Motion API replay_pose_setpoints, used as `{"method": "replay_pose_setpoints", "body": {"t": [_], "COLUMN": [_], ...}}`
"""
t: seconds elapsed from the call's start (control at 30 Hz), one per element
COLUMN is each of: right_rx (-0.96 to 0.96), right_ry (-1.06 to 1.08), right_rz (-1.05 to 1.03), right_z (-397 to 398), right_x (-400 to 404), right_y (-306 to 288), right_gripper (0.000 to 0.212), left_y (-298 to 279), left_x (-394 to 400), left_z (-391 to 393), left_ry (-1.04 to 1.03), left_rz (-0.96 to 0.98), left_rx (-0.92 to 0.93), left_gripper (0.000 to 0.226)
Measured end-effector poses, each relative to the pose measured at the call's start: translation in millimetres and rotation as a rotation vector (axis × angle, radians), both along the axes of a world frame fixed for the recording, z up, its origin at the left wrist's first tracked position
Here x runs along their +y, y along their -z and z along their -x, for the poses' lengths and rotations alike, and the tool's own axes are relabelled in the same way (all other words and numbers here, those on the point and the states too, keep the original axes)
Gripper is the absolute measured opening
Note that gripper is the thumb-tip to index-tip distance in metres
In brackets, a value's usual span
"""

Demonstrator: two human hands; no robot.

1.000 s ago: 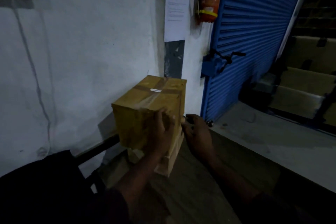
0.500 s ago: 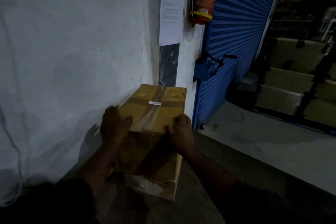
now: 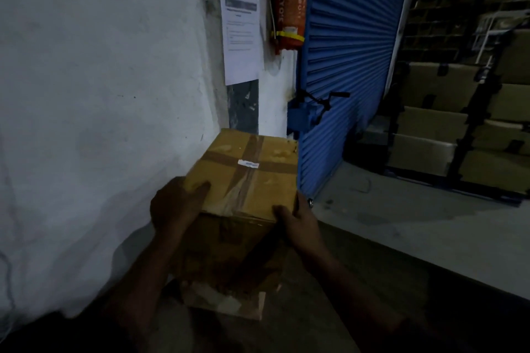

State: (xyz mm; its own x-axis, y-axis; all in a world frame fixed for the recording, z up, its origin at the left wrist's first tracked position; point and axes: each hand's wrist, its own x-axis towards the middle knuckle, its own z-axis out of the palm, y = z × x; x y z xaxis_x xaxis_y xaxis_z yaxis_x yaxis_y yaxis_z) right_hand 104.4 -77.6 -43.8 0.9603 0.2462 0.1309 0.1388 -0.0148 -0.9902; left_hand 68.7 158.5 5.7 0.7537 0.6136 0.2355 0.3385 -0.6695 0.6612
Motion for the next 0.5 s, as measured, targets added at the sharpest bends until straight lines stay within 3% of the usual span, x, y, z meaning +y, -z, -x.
{"method": "replay_pose_setpoints", "body": {"t": [0.13, 0.33, 0.5], "right_rx": [-0.007, -0.047, 0.037], "right_ry": [0.135, 0.308, 0.407], "right_rz": [0.060, 0.069, 0.083], "right_z": [24, 80, 137], "right_x": [-66, -191, -283], "right_y": [-5, 4, 36], "right_gripper": [0.081, 0.061, 0.067], "left_y": [-11, 15, 63], "left_x": [-71, -195, -290], "left_z": [16, 36, 64], "left_ry": [0.057, 0.168, 0.302], "left_rz": [-0.038, 0.056, 0.213], "left_rx": [-0.073, -0.059, 0.042], "left_gripper": [0.060, 0.059, 0.065]}}
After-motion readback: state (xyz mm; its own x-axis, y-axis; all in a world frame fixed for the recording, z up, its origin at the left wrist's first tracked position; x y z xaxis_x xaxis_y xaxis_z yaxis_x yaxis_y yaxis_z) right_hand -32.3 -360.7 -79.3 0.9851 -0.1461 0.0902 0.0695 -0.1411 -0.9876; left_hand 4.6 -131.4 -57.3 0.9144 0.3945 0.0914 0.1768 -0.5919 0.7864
